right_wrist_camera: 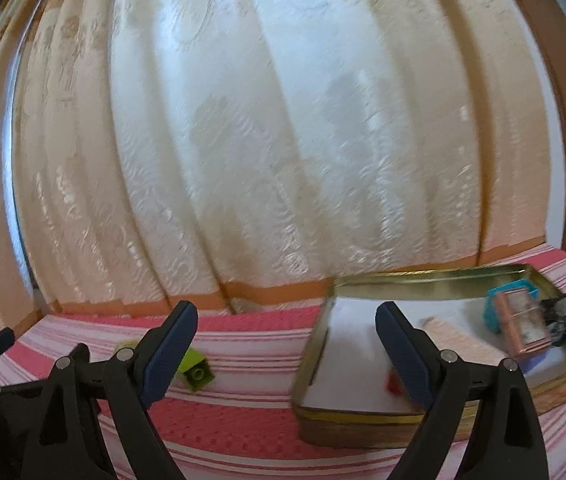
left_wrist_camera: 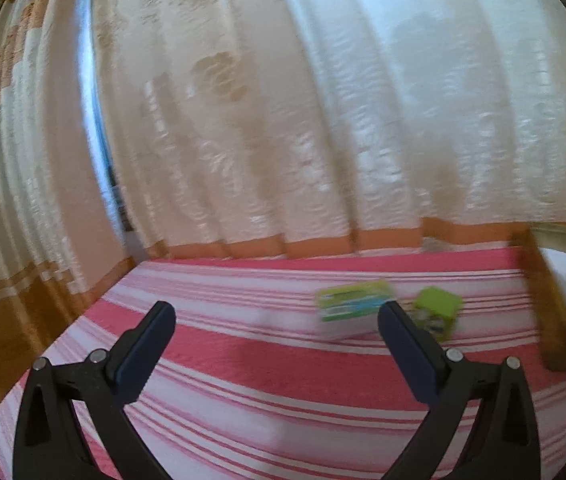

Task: Organize rigid objects
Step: 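Withdraw both tools from the tray toward the floss box and green cube, then grasp the clear floss-pick box with the left tool while the right tool grasps the lime-green cube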

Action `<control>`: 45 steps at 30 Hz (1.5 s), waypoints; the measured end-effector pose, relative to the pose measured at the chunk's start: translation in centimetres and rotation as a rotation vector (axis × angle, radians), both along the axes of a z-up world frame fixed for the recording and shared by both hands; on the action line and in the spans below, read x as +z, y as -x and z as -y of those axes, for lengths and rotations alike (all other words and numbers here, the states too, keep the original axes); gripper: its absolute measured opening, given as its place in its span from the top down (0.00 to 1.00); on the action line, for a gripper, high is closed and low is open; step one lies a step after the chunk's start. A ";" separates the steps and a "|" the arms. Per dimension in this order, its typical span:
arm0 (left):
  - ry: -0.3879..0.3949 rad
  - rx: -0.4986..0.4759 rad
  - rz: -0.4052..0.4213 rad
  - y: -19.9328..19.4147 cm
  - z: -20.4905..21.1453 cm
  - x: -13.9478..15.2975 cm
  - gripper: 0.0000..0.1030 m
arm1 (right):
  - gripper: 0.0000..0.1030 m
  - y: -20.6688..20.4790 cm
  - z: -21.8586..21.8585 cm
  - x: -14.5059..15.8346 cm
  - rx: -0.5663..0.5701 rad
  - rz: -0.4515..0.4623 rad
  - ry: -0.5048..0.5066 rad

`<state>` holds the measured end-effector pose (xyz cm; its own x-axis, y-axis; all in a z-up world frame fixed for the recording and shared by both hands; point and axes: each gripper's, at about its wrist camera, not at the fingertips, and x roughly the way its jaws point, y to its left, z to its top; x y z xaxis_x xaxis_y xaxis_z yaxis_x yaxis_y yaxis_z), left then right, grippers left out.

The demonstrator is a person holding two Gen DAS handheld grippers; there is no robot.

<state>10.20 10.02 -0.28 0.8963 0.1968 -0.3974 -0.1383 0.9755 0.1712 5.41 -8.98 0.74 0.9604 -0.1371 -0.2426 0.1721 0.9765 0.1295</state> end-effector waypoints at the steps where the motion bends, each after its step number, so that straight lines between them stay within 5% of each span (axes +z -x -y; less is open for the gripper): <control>1: 0.005 0.031 -0.015 -0.5 -0.8 -0.1 0.00 | 0.10 -0.5 -0.3 0.0 0.006 -0.007 0.003; 8: 0.047 0.144 -0.050 -2.2 -4.7 -0.5 0.00 | 0.10 -4.8 -2.6 -0.5 0.113 -0.089 0.021; 13: 0.075 0.196 -0.092 -2.9 -6.5 -1.0 0.00 | 0.14 -9.1 -4.3 -1.6 0.241 -0.231 0.032; 18: 0.108 0.198 -0.131 -3.3 -7.2 -1.6 0.00 | 0.28 -12.8 -5.2 -3.7 0.381 -0.422 -0.003; 21: 0.110 0.201 -0.142 -3.5 -7.3 -1.7 0.00 | 0.33 -14.0 -5.9 -4.8 0.417 -0.502 -0.007; 24: 0.105 0.204 -0.154 -3.8 -7.3 -1.8 0.00 | 0.52 -14.7 -6.8 -5.6 0.439 -0.556 0.015; 27: 0.098 0.207 -0.160 -3.8 -7.2 -1.9 0.00 | 0.56 -15.2 -8.1 -6.3 0.442 -0.606 0.068; 30: 0.088 0.194 -0.164 -3.9 -7.0 -1.9 0.00 | 0.67 -15.2 -8.8 -6.4 0.446 -0.606 0.108; 36: 0.035 0.150 -0.176 -4.1 -5.6 -2.0 0.00 | 0.67 -14.8 -8.2 -5.5 0.454 -0.554 0.070; 42: 0.059 0.065 -0.199 -4.6 -4.0 -2.1 0.00 | 0.67 -12.7 -5.2 -3.6 0.438 -0.372 -0.074; 45: 0.039 0.038 -0.187 -5.1 -2.1 -1.9 0.00 | 0.67 -11.8 -4.7 -2.6 0.372 -0.292 -0.059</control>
